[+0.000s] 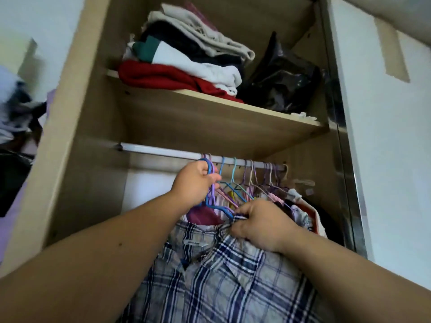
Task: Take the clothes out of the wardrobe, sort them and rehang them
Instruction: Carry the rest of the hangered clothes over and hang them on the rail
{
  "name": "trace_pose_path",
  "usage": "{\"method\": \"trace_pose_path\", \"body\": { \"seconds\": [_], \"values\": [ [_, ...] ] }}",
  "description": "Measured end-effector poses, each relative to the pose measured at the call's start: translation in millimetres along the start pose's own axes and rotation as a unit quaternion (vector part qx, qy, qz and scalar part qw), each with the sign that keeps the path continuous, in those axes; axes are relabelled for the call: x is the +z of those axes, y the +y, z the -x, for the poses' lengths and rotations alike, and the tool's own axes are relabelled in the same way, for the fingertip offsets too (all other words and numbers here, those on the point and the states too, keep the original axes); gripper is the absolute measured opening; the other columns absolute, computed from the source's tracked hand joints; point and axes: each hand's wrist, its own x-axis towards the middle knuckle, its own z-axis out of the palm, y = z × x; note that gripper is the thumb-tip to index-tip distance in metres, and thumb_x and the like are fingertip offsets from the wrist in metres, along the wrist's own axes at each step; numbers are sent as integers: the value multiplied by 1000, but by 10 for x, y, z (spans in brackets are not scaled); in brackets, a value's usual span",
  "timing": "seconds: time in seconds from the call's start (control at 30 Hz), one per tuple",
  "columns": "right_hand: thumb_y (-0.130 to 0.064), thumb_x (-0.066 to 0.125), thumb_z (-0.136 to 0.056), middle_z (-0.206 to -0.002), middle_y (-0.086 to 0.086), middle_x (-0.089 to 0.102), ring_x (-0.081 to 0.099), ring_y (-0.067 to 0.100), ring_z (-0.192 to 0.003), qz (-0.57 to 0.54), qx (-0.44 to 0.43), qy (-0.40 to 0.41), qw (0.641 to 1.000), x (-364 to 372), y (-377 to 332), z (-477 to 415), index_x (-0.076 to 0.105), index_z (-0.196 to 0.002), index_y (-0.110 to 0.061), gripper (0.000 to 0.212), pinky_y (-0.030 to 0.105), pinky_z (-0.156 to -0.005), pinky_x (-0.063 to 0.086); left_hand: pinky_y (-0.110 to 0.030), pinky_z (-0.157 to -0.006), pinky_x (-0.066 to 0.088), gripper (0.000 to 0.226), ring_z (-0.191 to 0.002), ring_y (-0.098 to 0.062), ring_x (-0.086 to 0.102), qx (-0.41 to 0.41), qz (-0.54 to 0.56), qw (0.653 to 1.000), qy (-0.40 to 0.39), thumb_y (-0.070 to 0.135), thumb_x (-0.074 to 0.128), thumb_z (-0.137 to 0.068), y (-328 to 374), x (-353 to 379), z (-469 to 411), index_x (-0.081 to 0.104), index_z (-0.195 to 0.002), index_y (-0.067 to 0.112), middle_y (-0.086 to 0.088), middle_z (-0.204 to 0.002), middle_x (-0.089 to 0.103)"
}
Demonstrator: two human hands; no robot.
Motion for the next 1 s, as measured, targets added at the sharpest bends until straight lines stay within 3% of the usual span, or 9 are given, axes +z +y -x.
{"method": "trace_pose_path", "body": {
  "seconds": [0.1,0.23,0.4,0.57,0.67,0.73,0.87,0.93,1.0],
  "values": [
    [-28,67,-75,-59,6,52,47,19,-55,20,-17,21,999,13,-61,-391,69,-82,-7,22,27,-53,39,-33,-72,54,9,-68,-17,64,3,-17,1000,18,-2,55,-90,-40,-102,-368,60,-91,6,-8,-82,65],
    [-29,66,-74,-48,-3,47,45,12,-48,26,-24,60,998,61,-58,-907,56,-56,-16,24,21,-43,28,-19,-60,52,12,-63,-15,61,34,-48,998,25,-4,52,-92,-120,-199,-881,56,-92,7,-13,-86,64],
    [-34,65,-74,-63,2,54,54,21,-66,20,-25,99,995,117,-38,-1539,65,-76,-12,22,21,-44,27,-12,-62,48,19,-88,-14,63,78,-103,991,44,4,51,-94,-287,-261,-1449,59,-112,4,-7,-100,66],
    [-42,65,-75,-79,10,57,54,27,-74,0,-15,111,994,301,-38,-2056,63,-85,-11,33,24,-52,33,-21,-76,41,20,-97,-19,60,78,-216,972,54,11,56,-93,-499,-381,-1900,61,-110,4,-12,-110,67],
    [-45,62,-78,-99,12,65,61,29,-91,9,-26,101,994,505,5,-2300,64,-98,-11,40,25,-67,41,-37,-86,48,15,-99,-30,61,59,-317,946,39,12,54,-92,-736,-498,-2130,62,-99,1,-18,-105,66],
    [-45,61,-79,-106,12,65,61,29,-96,16,-26,91,995,628,25,-2450,56,-89,-12,34,26,-70,41,-37,-83,44,11,-95,-33,59,46,-369,927,40,18,54,-92,-907,-563,-2216,58,-88,9,-15,-96,63],
    [-47,61,-76,-102,11,65,59,29,-83,20,-5,74,997,823,36,-2615,49,-81,-17,33,26,-65,38,-35,-86,34,17,-103,-24,56,66,-526,844,81,41,52,-91,-1180,-671,-2265,61,-92,26,-1,-102,59],
    [-51,59,-75,-93,11,62,52,28,-74,20,1,63,998,860,68,-2635,50,-80,-15,37,25,-61,36,-33,-85,33,23,-102,-22,57,105,-529,836,101,48,59,-85,-1267,-734,-2263,64,-98,29,1,-99,60],
    [-48,51,-83,-92,13,59,55,29,-82,42,-17,42,998,863,112,-2639,58,-89,-13,36,26,-65,37,-32,-84,34,37,-100,-20,57,128,-489,853,131,52,70,-74,-1317,-817,-2231,61,-101,29,3,-100,61]
  ]
}}
